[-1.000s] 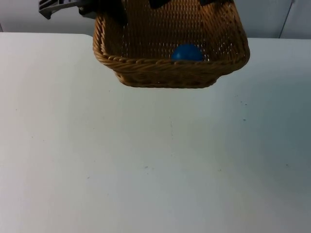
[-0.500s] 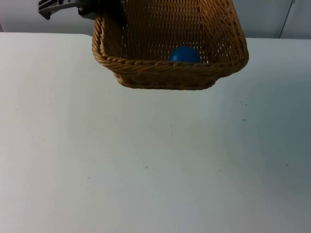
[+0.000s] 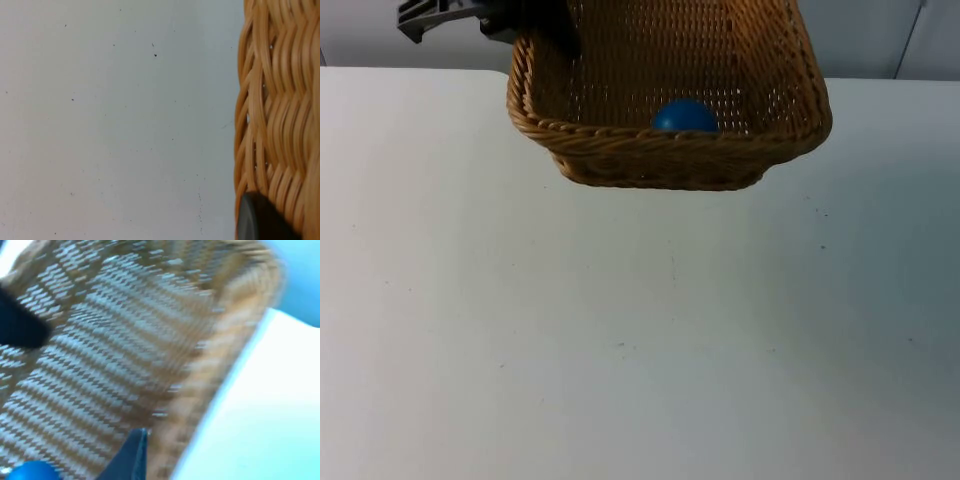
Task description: Pick up the basket with the left hand and place the ball into the basket with the right hand.
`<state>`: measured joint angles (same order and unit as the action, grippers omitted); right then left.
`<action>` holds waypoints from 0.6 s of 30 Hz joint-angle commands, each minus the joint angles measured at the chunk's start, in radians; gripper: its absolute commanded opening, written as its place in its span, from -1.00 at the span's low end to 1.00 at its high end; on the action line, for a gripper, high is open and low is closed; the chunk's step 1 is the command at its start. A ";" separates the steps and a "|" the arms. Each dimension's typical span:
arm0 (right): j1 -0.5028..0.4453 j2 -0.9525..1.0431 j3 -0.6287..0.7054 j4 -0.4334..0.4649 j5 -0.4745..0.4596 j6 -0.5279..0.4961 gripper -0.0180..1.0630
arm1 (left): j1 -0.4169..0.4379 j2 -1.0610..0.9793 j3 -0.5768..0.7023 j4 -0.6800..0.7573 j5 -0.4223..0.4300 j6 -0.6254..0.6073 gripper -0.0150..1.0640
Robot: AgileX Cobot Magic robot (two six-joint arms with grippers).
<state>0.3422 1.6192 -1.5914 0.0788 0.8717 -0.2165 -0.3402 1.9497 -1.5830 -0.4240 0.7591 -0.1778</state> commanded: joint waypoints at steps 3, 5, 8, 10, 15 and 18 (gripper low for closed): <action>-0.102 -0.067 -0.006 0.009 0.014 0.008 0.96 | -0.001 -0.011 -0.009 -0.019 -0.012 0.000 -0.98; -0.128 -0.085 -0.006 0.004 0.019 0.008 0.96 | -0.001 -0.011 -0.009 -0.019 -0.012 0.000 -0.98; -0.203 -0.129 -0.006 0.002 0.031 0.008 0.96 | -0.001 -0.011 -0.009 -0.019 -0.010 0.005 -0.98; -0.220 -0.144 -0.002 0.000 0.031 0.005 0.96 | -0.001 -0.011 -0.009 -0.019 -0.008 0.014 -0.98; -0.253 -0.242 0.130 -0.022 -0.033 0.019 0.96 | -0.001 -0.011 -0.009 -0.015 -0.004 0.019 -0.98; -0.253 -0.289 0.192 -0.024 -0.069 0.042 0.96 | -0.001 -0.011 -0.009 -0.015 -0.004 0.020 -0.98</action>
<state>0.0937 1.3606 -1.4303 0.0645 0.8341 -0.1896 -0.3402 1.9497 -1.5830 -0.4197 0.7655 -0.1573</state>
